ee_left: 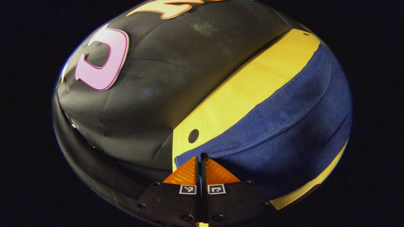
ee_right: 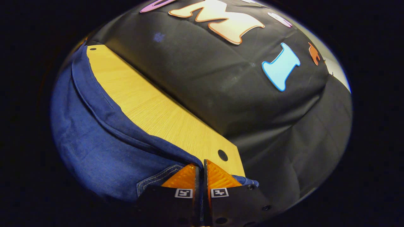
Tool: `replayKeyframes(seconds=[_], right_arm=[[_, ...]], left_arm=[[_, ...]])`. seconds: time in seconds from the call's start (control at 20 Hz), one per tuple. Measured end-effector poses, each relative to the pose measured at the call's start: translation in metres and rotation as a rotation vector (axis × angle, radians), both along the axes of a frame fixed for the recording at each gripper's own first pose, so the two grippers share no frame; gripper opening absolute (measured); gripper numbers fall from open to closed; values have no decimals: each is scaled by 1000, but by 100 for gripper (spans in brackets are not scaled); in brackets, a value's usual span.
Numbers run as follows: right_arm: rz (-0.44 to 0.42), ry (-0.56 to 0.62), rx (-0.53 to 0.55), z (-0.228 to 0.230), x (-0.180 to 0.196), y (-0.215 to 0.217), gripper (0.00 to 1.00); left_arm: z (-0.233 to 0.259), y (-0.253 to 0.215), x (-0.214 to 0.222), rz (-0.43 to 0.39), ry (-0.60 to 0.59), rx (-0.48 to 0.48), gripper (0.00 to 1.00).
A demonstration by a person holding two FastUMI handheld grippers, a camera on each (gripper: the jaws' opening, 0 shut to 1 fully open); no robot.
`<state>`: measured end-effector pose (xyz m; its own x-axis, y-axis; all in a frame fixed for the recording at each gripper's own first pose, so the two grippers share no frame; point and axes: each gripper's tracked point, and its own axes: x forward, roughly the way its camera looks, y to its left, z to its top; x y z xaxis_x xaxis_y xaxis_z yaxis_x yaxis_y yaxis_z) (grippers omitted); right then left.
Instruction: Grasp the waist and the cuffs of the jeans and fold them to make the two legs overlap; first hold the waist and fold one-third of the jeans toward the cuffs, then hold the cuffs and fold the remaining one-third in the same direction to finish folding.
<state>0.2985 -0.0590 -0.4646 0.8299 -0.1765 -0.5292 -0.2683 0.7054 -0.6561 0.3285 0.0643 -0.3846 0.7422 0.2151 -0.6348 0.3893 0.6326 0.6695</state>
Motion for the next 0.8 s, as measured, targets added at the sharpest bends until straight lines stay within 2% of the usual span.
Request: replayKeyframes(seconds=[0.1,0.25,0.45,0.6,0.8], right_arm=[[-14,-22,56,15,-4,0,44],[-30,-103,149,63,-17,2,99],[-111,-180,295,110,-41,-12,99],[-248,-184,431,116,-60,-35,100],[-471,-155,559,101,-76,-79,99]], left_arm=[[-7,-6,-10,36,20,-79,0],[7,-11,-19,100,-56,-202,93],[68,-31,-31,131,-185,-419,95],[109,-38,-40,101,-259,-551,94],[133,-37,-47,78,-290,-650,94]])
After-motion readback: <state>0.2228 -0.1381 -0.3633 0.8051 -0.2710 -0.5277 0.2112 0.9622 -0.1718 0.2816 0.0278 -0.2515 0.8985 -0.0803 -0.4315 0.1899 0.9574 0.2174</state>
